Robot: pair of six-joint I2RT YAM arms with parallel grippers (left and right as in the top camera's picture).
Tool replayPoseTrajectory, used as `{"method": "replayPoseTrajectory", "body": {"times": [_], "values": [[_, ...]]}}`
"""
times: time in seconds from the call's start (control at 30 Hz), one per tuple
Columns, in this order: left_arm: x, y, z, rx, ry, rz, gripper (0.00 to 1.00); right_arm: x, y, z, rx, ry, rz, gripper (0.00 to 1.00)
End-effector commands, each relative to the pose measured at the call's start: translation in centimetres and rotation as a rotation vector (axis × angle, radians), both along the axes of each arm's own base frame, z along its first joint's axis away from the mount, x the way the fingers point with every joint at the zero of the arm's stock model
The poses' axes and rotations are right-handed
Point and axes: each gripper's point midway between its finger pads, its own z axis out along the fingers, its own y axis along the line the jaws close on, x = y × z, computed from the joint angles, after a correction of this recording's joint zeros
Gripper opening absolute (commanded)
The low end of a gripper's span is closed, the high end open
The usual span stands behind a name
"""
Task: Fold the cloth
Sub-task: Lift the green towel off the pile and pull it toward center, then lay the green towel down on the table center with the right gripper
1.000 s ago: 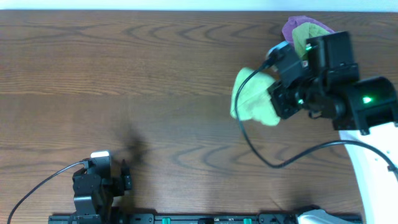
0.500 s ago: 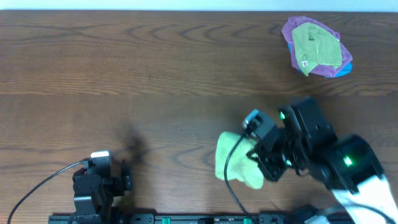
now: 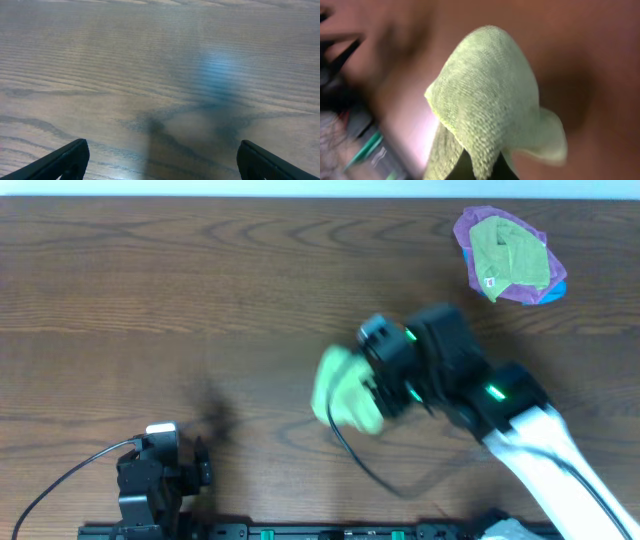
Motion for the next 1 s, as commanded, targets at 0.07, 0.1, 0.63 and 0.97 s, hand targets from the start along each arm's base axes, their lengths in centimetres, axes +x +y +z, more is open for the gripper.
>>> {"method": "replayPoseTrajectory", "body": {"times": [0.07, 0.1, 0.63, 0.97], "values": [[-1.0, 0.1, -1.4, 0.023, 0.065, -0.008, 0.95, 14.1, -0.3, -1.7, -0.155, -0.394, -0.252, 0.72], [-1.0, 0.1, -1.4, 0.023, 0.065, -0.008, 0.95, 16.3, -0.2, -0.9, -0.149, -0.47, -0.306, 0.94], [-1.0, 0.1, -1.4, 0.023, 0.065, -0.008, 0.95, 17.6, 0.1, -6.3, -0.165, -0.282, -0.177, 0.88], [-1.0, 0.1, -1.4, 0.023, 0.065, -0.008, 0.95, 20.8, 3.2, -13.1, -0.169, -0.229, -0.072, 0.8]]}}
